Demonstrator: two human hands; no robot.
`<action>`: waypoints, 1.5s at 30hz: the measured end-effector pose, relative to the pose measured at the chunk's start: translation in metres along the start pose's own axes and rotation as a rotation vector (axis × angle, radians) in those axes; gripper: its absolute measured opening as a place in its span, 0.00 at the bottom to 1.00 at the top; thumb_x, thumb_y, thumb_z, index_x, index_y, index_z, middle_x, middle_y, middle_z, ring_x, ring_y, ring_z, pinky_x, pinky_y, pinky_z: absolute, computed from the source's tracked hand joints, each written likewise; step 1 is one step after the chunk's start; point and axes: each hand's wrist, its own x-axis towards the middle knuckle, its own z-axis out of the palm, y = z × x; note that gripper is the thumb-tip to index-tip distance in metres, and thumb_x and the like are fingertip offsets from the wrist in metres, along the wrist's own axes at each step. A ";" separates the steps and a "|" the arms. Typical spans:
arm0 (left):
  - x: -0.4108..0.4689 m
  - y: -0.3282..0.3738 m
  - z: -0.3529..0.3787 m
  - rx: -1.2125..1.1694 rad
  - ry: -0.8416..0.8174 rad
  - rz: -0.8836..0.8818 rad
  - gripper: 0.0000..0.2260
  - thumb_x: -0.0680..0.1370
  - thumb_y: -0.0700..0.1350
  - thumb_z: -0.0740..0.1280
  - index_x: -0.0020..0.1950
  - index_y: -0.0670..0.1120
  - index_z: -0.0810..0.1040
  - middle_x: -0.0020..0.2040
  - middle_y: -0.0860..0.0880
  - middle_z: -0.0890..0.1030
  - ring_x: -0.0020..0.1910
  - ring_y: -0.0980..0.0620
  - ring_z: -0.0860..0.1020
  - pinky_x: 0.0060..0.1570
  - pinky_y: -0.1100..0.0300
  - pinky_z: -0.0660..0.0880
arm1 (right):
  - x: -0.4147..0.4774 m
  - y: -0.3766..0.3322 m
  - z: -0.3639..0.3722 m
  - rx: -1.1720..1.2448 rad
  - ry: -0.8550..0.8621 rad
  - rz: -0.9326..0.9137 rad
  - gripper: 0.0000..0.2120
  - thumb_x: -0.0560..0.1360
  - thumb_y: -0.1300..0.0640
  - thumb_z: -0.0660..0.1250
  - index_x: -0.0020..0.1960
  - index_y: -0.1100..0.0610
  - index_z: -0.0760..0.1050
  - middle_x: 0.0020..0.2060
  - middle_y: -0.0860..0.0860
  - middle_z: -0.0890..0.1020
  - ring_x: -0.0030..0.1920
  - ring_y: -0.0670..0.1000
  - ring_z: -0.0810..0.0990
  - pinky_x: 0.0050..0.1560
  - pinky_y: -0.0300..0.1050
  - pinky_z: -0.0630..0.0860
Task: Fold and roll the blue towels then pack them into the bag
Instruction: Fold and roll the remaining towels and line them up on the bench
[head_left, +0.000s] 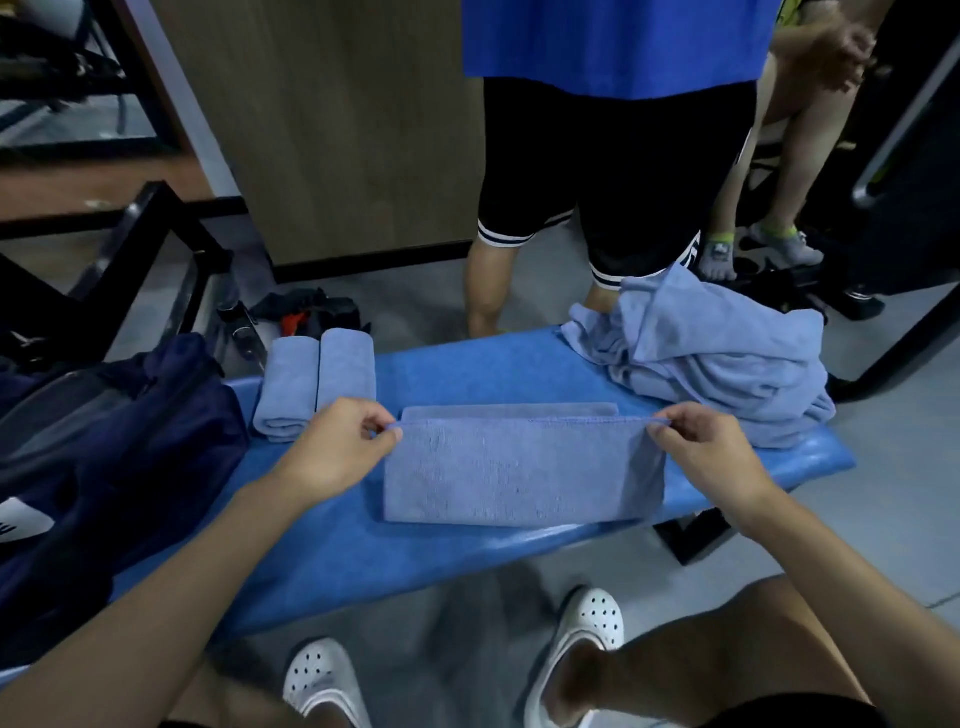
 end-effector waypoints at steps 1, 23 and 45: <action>0.009 -0.003 0.003 0.075 0.014 0.009 0.05 0.78 0.47 0.69 0.42 0.52 0.81 0.39 0.51 0.83 0.41 0.51 0.81 0.46 0.50 0.79 | 0.009 0.001 0.005 0.003 0.023 0.005 0.06 0.78 0.62 0.67 0.43 0.63 0.77 0.33 0.52 0.77 0.31 0.42 0.73 0.31 0.30 0.68; 0.080 -0.030 0.043 0.743 0.094 0.182 0.09 0.79 0.50 0.62 0.39 0.55 0.73 0.36 0.58 0.79 0.72 0.56 0.70 0.72 0.46 0.26 | 0.073 0.041 0.051 -0.375 0.150 -0.055 0.07 0.80 0.57 0.64 0.46 0.60 0.74 0.34 0.55 0.80 0.37 0.55 0.78 0.39 0.51 0.74; 0.074 -0.016 0.061 0.714 0.300 0.342 0.12 0.77 0.46 0.64 0.56 0.42 0.80 0.52 0.45 0.81 0.54 0.42 0.79 0.72 0.42 0.58 | 0.066 0.045 0.066 -0.885 0.187 -0.236 0.17 0.78 0.52 0.64 0.63 0.59 0.72 0.56 0.59 0.77 0.55 0.62 0.74 0.51 0.58 0.71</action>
